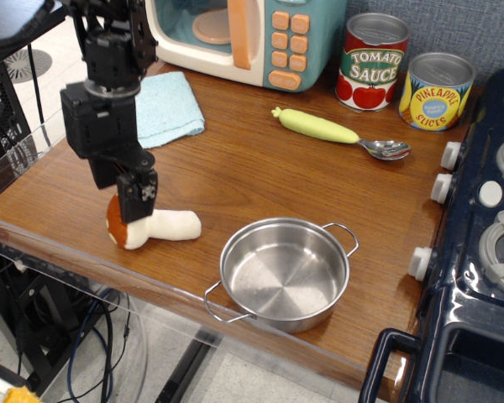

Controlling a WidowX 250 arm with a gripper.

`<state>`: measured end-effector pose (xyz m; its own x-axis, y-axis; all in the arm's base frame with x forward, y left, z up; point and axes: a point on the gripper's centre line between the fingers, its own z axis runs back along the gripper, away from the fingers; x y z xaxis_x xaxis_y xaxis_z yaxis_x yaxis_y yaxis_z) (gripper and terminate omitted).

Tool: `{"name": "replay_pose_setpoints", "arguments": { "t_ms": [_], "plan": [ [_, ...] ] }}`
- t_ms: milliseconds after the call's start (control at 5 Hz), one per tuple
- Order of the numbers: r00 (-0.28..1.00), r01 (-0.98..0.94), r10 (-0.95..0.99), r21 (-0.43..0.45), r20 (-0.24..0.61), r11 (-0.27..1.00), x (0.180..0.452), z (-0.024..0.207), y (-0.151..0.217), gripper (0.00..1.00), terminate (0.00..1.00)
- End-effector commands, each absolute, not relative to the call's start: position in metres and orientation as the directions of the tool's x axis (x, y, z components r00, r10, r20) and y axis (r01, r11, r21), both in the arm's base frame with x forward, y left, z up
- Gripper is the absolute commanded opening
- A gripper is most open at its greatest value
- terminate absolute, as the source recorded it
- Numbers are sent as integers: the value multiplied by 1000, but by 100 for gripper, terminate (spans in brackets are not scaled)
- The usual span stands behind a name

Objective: MOVE THE BLENDER INSIDE THE VESSEL

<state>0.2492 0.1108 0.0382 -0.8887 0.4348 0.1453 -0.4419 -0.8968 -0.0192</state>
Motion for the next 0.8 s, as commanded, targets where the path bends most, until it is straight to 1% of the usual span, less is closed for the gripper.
{"name": "replay_pose_setpoints", "arguments": {
  "t_ms": [0, 200, 400, 600],
  "plan": [
    [-861, -494, 491, 18, 130, -870, 251, 29, 100, 100, 0],
    [-874, -475, 470, -9, 127, -880, 251, 26, 102, 0, 0],
    [-875, -471, 457, -57, 163, -881, 253, 28, 102, 0, 0],
    [-882, -454, 439, -67, 170, -888, 257, 33, 109, 0, 0]
  ]
}}
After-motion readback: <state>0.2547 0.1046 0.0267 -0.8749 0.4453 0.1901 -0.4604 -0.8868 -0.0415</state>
